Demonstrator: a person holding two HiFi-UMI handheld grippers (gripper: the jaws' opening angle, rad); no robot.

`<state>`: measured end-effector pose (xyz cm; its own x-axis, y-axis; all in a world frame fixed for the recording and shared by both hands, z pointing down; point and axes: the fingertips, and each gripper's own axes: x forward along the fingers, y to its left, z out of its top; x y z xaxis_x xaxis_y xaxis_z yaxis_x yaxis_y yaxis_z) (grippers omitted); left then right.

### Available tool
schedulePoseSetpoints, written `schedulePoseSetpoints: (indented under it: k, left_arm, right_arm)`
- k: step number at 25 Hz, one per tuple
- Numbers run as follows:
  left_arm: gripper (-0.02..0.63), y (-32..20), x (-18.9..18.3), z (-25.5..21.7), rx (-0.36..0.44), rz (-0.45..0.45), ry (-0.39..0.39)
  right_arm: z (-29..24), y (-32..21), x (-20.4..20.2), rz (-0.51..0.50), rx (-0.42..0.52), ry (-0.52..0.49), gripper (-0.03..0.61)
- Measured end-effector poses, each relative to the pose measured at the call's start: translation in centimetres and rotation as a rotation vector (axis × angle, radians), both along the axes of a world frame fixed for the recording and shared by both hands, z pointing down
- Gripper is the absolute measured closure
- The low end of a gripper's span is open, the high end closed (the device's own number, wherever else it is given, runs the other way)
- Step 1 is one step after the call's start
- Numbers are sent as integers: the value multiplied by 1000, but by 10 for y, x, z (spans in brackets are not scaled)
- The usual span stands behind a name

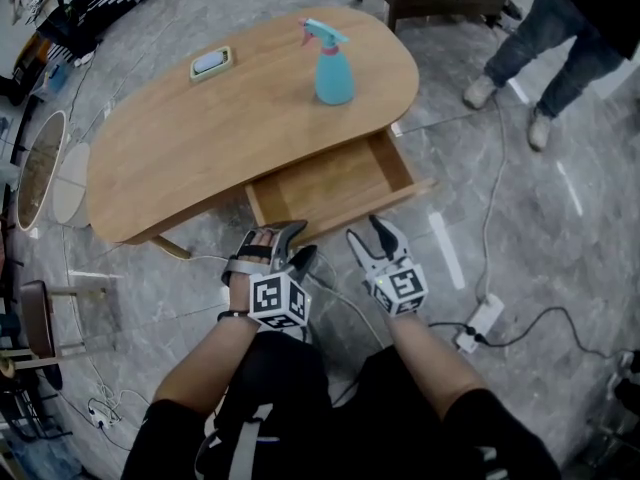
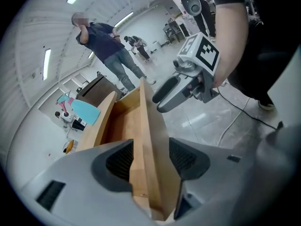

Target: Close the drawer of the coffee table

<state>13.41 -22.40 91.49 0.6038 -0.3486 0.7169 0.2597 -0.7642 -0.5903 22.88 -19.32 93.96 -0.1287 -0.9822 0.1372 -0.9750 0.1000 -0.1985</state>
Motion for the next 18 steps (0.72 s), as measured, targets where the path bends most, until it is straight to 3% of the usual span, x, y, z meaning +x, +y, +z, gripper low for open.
schedulePoseSetpoints:
  k: [3, 6, 18]
  left_arm:
    - [386, -4, -1, 5, 33, 0, -50]
    - [449, -4, -1, 11, 41, 9, -95]
    - [457, -3, 3, 13, 16, 40, -135]
  right_arm:
    - [-3, -4, 1, 15, 15, -3, 379]
    - [-2, -3, 3, 30, 14, -4, 379]
    - [-1, -4, 6, 64, 7, 35, 380]
